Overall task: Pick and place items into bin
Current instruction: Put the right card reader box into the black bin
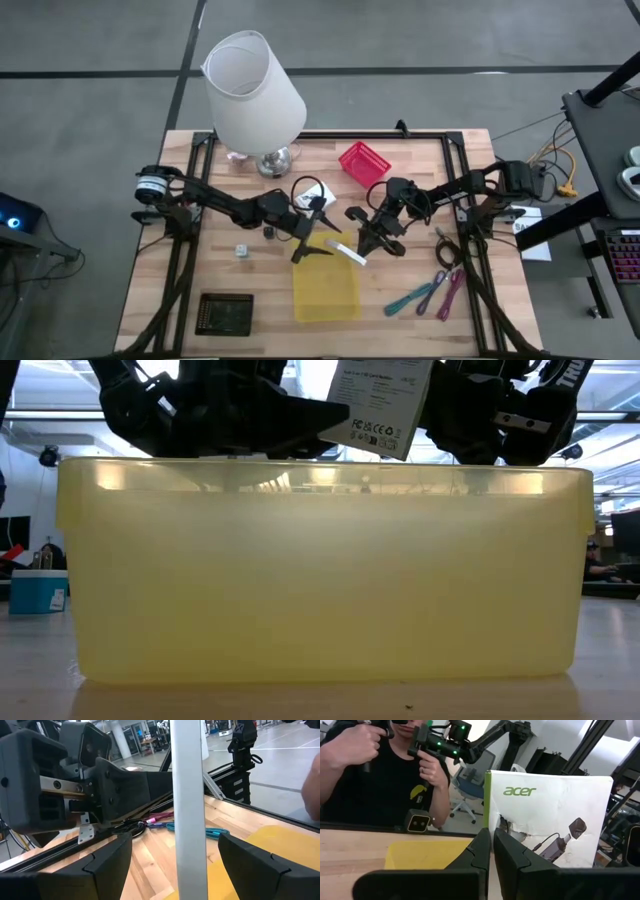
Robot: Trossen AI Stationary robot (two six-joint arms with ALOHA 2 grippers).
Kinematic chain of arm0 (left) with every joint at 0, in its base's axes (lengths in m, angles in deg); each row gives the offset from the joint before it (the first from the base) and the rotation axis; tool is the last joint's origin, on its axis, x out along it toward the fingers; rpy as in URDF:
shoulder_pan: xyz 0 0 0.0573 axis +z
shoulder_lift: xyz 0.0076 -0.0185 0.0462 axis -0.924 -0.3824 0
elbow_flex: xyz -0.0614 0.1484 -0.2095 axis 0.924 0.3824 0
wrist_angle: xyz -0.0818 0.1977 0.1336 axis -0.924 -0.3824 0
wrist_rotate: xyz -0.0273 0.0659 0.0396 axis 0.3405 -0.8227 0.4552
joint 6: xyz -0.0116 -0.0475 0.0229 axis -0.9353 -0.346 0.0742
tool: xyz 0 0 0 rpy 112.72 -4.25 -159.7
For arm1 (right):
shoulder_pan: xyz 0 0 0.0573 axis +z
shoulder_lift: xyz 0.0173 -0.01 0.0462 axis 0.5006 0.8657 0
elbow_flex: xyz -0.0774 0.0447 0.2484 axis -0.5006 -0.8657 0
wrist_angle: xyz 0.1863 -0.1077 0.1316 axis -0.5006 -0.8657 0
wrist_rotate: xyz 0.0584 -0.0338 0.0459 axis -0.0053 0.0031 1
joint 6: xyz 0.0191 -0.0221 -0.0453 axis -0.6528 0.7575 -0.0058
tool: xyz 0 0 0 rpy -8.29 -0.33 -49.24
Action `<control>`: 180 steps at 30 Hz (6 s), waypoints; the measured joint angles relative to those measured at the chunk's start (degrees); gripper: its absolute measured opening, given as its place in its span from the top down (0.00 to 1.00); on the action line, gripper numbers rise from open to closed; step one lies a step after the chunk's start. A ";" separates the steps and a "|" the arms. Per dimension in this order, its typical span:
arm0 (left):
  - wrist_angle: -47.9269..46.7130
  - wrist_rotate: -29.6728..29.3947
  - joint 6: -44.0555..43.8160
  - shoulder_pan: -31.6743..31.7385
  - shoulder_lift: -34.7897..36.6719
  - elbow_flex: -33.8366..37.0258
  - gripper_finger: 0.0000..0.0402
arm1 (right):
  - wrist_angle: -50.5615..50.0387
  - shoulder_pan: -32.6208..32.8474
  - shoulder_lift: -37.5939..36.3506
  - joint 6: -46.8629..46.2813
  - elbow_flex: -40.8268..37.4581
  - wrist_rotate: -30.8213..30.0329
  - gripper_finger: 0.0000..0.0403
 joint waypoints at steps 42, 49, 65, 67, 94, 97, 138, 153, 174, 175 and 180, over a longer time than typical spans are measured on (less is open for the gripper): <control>-0.20 0.31 0.48 -0.02 0.09 -0.01 0.92 | 0.05 -0.04 -0.04 0.09 -0.02 0.01 0.98; -0.17 0.17 0.55 -0.02 0.09 -0.01 0.93 | 0.04 -0.02 -0.04 -0.04 -0.02 0.01 0.98; -0.07 -0.66 0.51 0.02 0.09 0.10 0.93 | 0.02 -0.02 -0.04 -0.02 -0.02 -0.21 0.87; -0.04 -0.66 0.50 0.04 0.09 0.10 0.93 | -0.05 0.04 -0.04 -0.02 -0.02 -0.19 0.83; -5.14 -1.14 -0.04 0.17 3.08 0.45 0.93 | -0.71 -3.29 -0.35 -2.90 -0.37 0.65 0.65; -8.06 -1.25 -0.12 0.17 4.70 0.45 0.93 | -0.74 -3.41 -0.39 -2.94 -0.42 -0.12 0.66; -56.59 -2.43 -22.60 -1.78 31.09 0.34 0.93 | -0.99 -4.52 -3.93 2.03 -0.48 -6.65 0.68; -82.97 -10.34 -35.62 -7.27 33.11 -7.16 0.93 | -1.97 -4.48 -3.93 3.59 0.13 -6.81 0.69; -109.96 -12.72 -59.67 -16.19 32.68 -18.86 0.93 | -1.99 -4.48 -3.93 5.10 0.11 -7.69 0.71; -110.75 -12.72 -60.37 -16.72 32.68 -19.00 0.93 | -1.98 -4.48 -3.93 5.10 0.11 -7.69 0.71; -111.54 -12.68 -64.00 -19.42 32.68 -19.29 0.93 | -1.97 -4.48 -3.93 5.11 0.11 -7.69 0.71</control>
